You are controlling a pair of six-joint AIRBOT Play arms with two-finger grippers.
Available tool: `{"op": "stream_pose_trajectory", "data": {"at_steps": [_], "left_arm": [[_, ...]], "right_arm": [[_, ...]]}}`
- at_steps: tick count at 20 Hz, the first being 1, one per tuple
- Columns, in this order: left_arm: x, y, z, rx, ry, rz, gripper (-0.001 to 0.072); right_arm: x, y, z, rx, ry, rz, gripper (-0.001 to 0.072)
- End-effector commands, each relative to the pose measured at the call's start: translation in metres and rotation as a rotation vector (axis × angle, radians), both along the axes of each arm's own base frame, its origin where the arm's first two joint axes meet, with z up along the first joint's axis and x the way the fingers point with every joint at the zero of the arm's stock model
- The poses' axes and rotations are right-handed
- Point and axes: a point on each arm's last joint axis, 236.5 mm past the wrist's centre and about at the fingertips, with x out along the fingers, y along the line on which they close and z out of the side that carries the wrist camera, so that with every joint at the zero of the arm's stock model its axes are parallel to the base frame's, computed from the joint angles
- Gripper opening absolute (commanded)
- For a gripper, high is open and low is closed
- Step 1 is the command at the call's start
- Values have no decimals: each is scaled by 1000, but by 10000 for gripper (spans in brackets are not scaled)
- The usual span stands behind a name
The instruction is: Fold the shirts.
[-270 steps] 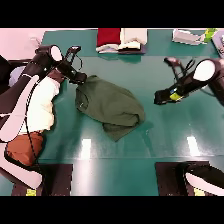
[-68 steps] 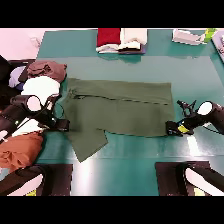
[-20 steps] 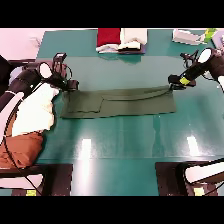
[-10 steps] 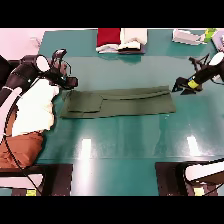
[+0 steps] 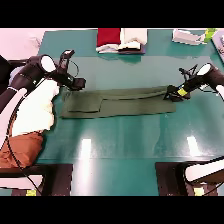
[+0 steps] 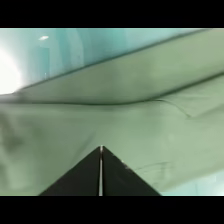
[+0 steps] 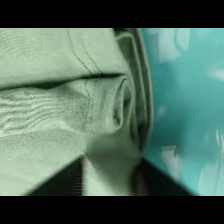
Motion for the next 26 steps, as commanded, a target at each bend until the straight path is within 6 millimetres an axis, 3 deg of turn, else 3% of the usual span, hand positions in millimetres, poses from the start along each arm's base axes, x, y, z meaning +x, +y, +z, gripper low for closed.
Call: {"op": "stream_pose_trajectory", "data": {"at_steps": [1, 2, 5, 10, 14, 17, 21, 26], "left_arm": [[-8, -20, 1, -8, -2, -41, 25], [-10, -27, 1, -8, -4, -57, 24], [-10, -57, 2, -26, -53, -102, 24], [-12, -140, -26, -118, -31, -178, 23], [-18, -190, -60, -121, 3, -255, 24], [-25, -217, -75, -164, 30, -275, 24], [-22, -228, -78, -209, 21, -268, 24], [-17, -215, -83, -193, 51, -226, 23]], "right_arm": [[-3, 5, -6, -22, 9, 30, 97], [-6, 4, -4, -27, 19, 38, 17], [-11, -2, 26, -63, -24, 56, 15], [-20, 16, 126, -84, -205, 87, 14], [-11, 74, 215, 8, -416, 158, 15], [-11, 124, 263, 86, -520, 232, 14], [-16, 171, 298, 127, -601, 318, 14], [-11, 206, 314, 163, -630, 362, 15]]}}
